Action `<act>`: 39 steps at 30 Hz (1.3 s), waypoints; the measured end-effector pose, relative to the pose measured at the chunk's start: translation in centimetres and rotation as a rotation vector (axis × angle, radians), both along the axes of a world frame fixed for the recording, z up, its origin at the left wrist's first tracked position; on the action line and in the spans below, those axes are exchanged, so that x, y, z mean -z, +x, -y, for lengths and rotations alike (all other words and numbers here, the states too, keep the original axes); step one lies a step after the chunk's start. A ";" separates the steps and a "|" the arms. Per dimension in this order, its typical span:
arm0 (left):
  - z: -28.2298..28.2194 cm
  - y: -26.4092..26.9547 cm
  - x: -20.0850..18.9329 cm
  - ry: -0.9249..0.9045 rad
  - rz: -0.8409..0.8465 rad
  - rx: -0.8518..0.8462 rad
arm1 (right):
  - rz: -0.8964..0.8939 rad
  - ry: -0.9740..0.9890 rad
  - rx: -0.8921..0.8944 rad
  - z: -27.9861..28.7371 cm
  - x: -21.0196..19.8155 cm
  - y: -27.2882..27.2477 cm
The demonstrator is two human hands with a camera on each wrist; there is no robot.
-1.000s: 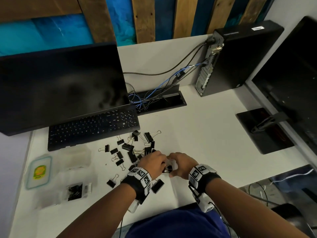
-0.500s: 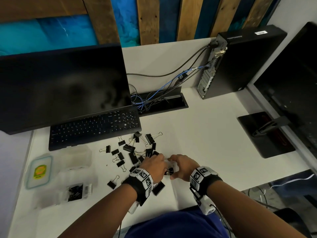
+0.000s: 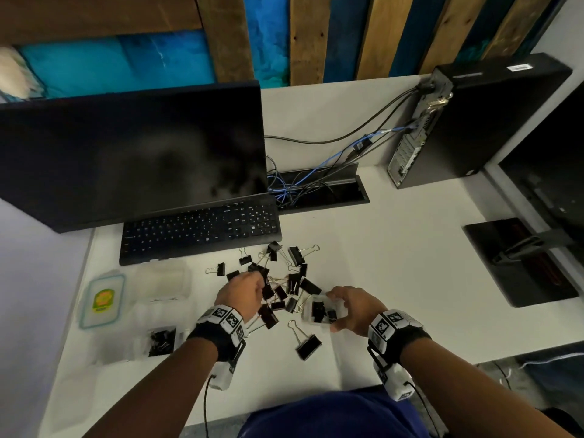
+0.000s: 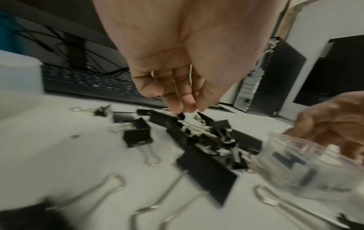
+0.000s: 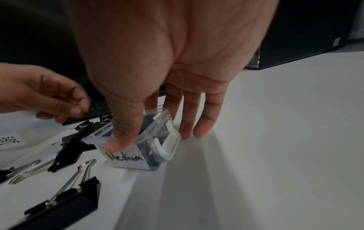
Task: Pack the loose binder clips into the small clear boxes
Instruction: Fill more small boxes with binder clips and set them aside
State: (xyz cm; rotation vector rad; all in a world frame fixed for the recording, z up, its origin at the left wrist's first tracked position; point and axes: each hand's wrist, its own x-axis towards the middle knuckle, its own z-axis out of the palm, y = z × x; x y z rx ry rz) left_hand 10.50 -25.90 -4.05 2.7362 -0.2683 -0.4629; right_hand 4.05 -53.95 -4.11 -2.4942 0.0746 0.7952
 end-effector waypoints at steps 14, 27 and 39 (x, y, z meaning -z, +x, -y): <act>-4.1 -1.9 2.6 0.152 -0.162 -0.007 | -0.007 -0.002 0.010 -1.0 -0.3 0.4; -5.2 -1.9 2.8 0.001 -0.020 -0.018 | -0.007 0.006 0.053 -1.0 -0.3 0.1; -7.1 -0.9 2.9 0.019 -0.091 -0.114 | -0.011 -0.002 0.029 -1.1 -0.5 0.3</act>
